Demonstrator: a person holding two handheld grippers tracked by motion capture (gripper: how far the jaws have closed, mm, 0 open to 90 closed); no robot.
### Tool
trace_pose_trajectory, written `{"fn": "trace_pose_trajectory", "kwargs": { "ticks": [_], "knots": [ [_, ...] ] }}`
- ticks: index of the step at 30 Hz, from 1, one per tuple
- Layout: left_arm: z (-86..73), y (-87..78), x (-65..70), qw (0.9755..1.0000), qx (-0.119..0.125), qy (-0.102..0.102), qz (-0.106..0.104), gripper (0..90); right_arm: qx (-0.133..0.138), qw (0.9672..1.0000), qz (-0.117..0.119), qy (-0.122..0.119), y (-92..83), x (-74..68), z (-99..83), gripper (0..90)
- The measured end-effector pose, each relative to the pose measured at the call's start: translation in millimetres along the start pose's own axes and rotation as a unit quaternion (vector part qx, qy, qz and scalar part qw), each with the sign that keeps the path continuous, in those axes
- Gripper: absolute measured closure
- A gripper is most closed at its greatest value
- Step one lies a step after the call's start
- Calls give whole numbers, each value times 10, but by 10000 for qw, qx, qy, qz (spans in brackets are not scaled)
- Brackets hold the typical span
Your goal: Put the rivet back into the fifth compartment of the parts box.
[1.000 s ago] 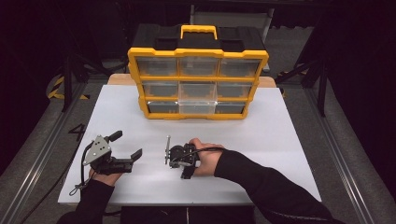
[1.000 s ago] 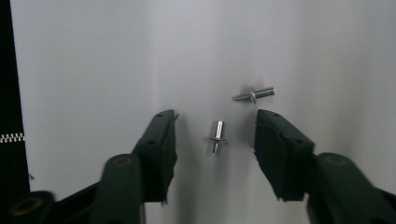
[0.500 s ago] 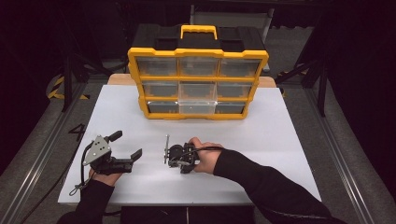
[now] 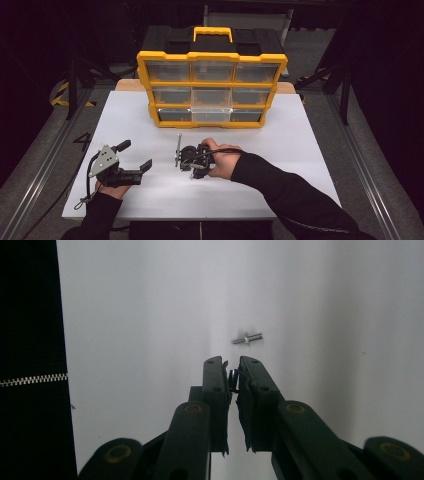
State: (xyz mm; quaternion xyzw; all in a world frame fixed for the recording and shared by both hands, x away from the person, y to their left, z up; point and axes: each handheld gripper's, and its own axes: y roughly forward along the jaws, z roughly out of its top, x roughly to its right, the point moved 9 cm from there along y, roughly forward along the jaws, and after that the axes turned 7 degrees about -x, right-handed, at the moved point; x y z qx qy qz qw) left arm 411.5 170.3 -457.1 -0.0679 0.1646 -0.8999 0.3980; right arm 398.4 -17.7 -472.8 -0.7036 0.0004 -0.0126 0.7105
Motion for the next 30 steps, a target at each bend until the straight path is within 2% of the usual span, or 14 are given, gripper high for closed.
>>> {"fn": "trace_pose_trajectory", "kwargs": {
  "ticks": [5, 11, 22, 24, 30],
  "knots": [
    [-1, 1, -1, 10000, -3, 4, 4, 15, 92, 9999, -4, 66, -134, 42, -12, 826],
    [-1, 1, -1, 10000, -2, 2, 3, 15, 154, 9998, -84, 125, -380, 115, -49, 827],
    [-1, 0, 1, 10000, -7, 16, 3, 15, 188, 9993, -208, 237, -740, 227, -105, 827],
    [-1, 0, 0, 10000, -6, 13, 3, 15, 220, 9991, -252, 270, -864, 273, -120, 827],
    [-1, 0, 0, 10000, -7, 14, 1, 15, 250, 9986, -323, 327, -1033, 343, -133, 828]
  ]
}}
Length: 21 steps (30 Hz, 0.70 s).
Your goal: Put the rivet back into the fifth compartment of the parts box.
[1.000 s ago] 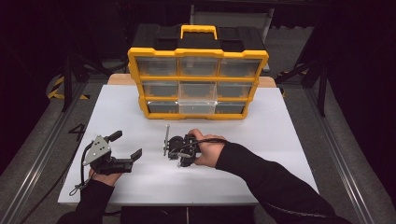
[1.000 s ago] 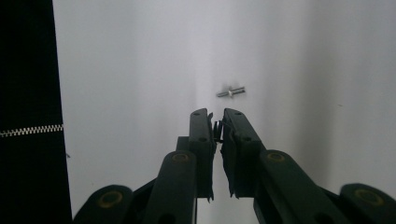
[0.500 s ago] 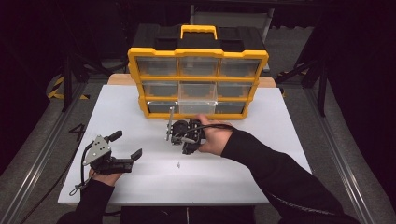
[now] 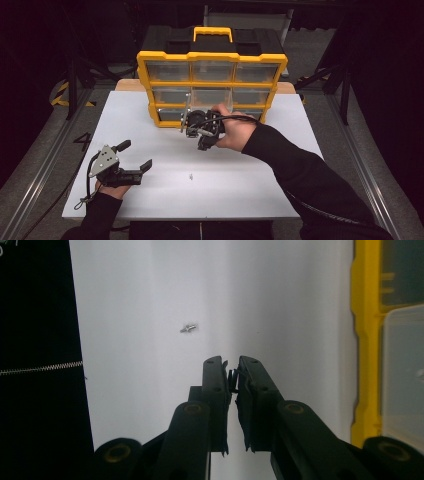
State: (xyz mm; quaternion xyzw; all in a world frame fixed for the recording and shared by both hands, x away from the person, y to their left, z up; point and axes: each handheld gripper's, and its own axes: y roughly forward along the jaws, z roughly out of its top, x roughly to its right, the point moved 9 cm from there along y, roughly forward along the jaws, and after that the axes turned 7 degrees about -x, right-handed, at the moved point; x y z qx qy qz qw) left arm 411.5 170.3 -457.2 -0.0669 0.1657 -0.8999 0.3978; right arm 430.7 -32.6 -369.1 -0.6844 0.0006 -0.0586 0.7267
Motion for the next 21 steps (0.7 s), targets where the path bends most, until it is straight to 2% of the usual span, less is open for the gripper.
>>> {"fn": "trace_pose_trajectory", "kwargs": {
  "ticks": [8, 11, 13, 21],
  "knots": [
    [1, -1, -3, 10000, 5, -3, 7, 15, 124, 9999, -40, 87, -205, 126, 10, 828],
    [0, -1, -2, 10000, 3, -1, 4, 15, 191, 9995, -109, 208, -319, 223, 10, 828],
    [1, -1, -3, 10000, 6, -4, 7, 15, 203, 9995, -112, 233, -341, 242, 13, 828],
    [0, -4, -8, 10000, -4, 11, 6, 15, 250, 9985, -235, 438, -505, 470, -7, 828]
  ]
}}
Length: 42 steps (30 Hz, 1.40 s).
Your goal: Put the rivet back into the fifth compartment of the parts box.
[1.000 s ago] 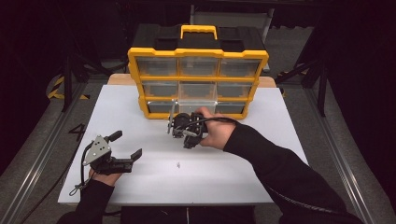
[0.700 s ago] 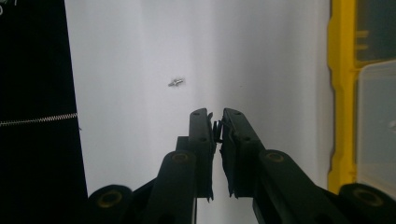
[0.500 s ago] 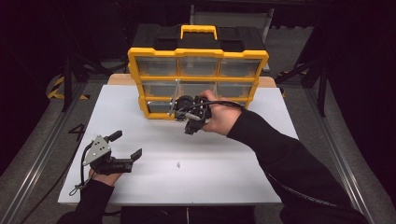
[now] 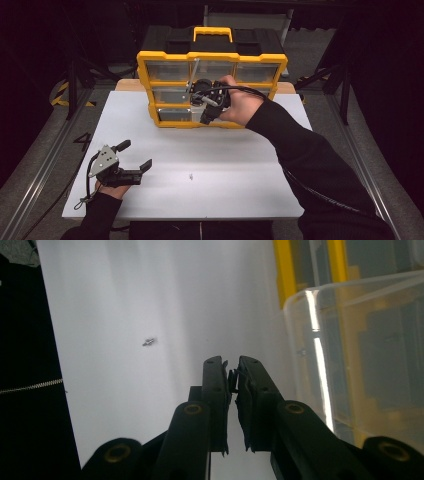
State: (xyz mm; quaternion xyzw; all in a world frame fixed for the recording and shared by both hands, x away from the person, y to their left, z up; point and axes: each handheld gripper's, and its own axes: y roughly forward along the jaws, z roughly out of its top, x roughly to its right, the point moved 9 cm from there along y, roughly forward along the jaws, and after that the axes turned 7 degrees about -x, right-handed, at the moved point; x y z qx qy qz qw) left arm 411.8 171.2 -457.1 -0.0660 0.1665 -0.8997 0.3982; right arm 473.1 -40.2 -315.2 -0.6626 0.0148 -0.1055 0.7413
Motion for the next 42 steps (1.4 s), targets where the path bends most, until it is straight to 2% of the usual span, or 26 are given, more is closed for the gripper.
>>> {"fn": "trace_pose_trajectory", "kwargs": {
  "ticks": [13, 19, 24, 34, 37, 41, 42],
  "knots": [
    [0, 2, 0, 10000, 13, -15, -3, 15, -44, 9993, -185, 329, -85, 354, 18, 828],
    [-1, 2, -2, 10000, 11, -16, -4, 16, -95, 9985, -340, 424, -72, 533, 7, 826],
    [-2, 3, -2, 10000, 8, -12, -6, 16, -122, 9977, -382, 541, -53, 654, 0, 826],
    [-3, 4, -2, 10000, 5, -11, -11, 16, -211, 9964, -433, 702, 34, 830, -11, 827],
    [-1, 3, -1, 10000, 19, -14, -16, 16, -250, 9959, -390, 774, 108, 864, -28, 826],
    [-1, 3, 0, 10000, 18, -14, -19, 16, -355, 9962, -317, 734, 211, 895, -64, 826],
    [-1, 3, 0, 10000, 20, -14, -14, 17, -332, 9957, -299, 809, 245, 890, -68, 827]
  ]
}}
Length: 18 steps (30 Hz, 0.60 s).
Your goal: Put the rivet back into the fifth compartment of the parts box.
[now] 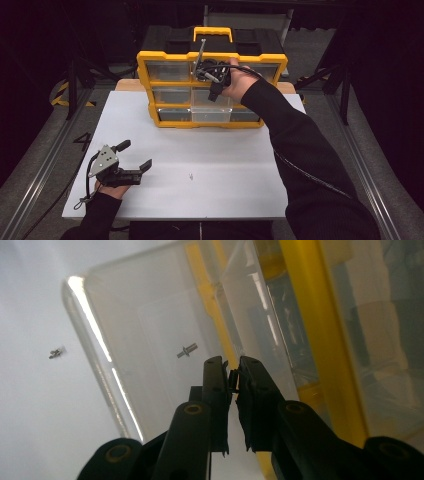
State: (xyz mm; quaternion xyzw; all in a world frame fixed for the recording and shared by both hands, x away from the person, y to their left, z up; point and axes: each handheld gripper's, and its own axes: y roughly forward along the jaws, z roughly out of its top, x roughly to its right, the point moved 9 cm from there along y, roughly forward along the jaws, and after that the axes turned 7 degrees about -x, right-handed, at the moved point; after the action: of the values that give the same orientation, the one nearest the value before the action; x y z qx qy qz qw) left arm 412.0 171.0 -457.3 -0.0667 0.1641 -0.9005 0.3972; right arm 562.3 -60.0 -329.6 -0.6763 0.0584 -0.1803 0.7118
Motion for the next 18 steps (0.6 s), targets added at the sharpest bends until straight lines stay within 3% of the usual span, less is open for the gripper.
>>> {"fn": "trace_pose_trajectory", "kwargs": {
  "ticks": [9, 18],
  "knots": [
    [-2, -1, 2, 10000, -15, 4, -2, 17, -113, 9997, 12, -212, 155, -42, -16, 827],
    [-1, 1, 0, 10000, -6, 1, -7, 17, -153, 9995, 94, -247, 291, -40, -48, 826]
  ]
}}
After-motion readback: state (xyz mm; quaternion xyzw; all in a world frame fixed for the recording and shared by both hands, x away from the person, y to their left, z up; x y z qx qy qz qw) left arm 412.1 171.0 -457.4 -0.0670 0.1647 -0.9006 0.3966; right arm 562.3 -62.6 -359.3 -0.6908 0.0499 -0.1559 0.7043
